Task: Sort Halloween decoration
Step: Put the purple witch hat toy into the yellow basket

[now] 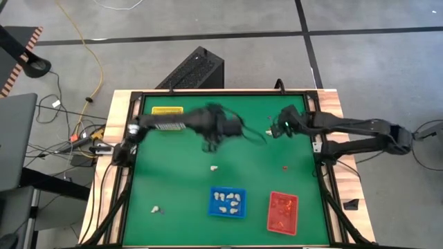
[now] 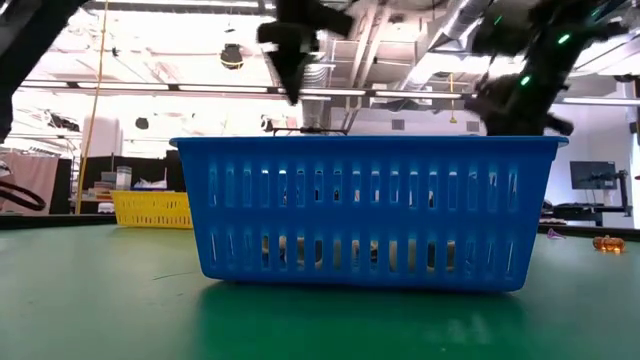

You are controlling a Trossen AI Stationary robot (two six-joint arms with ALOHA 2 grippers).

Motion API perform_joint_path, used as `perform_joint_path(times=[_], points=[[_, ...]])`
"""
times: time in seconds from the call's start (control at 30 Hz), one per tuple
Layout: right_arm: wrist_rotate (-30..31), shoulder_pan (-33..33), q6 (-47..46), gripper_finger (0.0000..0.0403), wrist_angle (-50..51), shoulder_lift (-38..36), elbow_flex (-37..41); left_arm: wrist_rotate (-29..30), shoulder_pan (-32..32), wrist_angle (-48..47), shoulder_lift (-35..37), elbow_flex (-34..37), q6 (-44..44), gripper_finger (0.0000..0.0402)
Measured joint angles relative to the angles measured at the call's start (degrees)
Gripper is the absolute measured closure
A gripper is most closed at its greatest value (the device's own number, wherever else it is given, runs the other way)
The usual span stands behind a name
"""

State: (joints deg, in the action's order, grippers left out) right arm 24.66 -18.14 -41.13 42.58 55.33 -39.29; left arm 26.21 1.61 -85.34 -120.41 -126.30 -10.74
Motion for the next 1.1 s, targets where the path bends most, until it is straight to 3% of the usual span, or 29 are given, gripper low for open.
perform_joint_path(times=[0.13, 0.23, 0.33, 0.53, 0.7, 0.83, 0.93, 1.1], points=[[-7.93, -9.44, 3.95, 0.0239, -4.93, 6.08, 0.02, 0.42, 7.29, 1.95, 13.95, 14.82, 5.05, 0.0237], [-13.09, -14.41, 7.39, 0.0239, -9.53, 11.36, 0.00, 0.41, 11.83, 11.80, 26.28, 29.69, 7.46, 0.0241], [-14.13, -17.04, 8.35, 0.0239, -15.53, 16.13, 0.00, -3.04, 14.12, 28.81, 39.15, 45.77, 8.89, 0.0244], [-14.31, -18.84, 8.20, 0.0239, -20.47, 24.10, -1.81, -16.25, 13.26, 69.18, 61.43, 77.18, 9.20, 0.0244], [-14.46, -19.25, 8.16, 0.0239, -20.12, 30.27, -5.89, -16.16, 11.75, 91.50, 72.29, 96.28, 9.54, 0.0244], [-14.31, -19.25, 6.33, 0.0239, -16.27, 34.22, -8.66, -10.27, 12.00, 95.38, 77.93, 104.79, 5.50, 0.0245], [-13.50, -19.23, 5.00, 0.0239, -15.55, 36.77, -9.68, -4.73, 12.71, 93.78, 81.17, 106.18, 2.95, 0.0245], [-12.32, -19.23, 2.53, 0.0239, -16.51, 40.26, -10.03, -4.86, 13.28, 92.70, 84.09, 106.16, 2.22, 0.0245]])
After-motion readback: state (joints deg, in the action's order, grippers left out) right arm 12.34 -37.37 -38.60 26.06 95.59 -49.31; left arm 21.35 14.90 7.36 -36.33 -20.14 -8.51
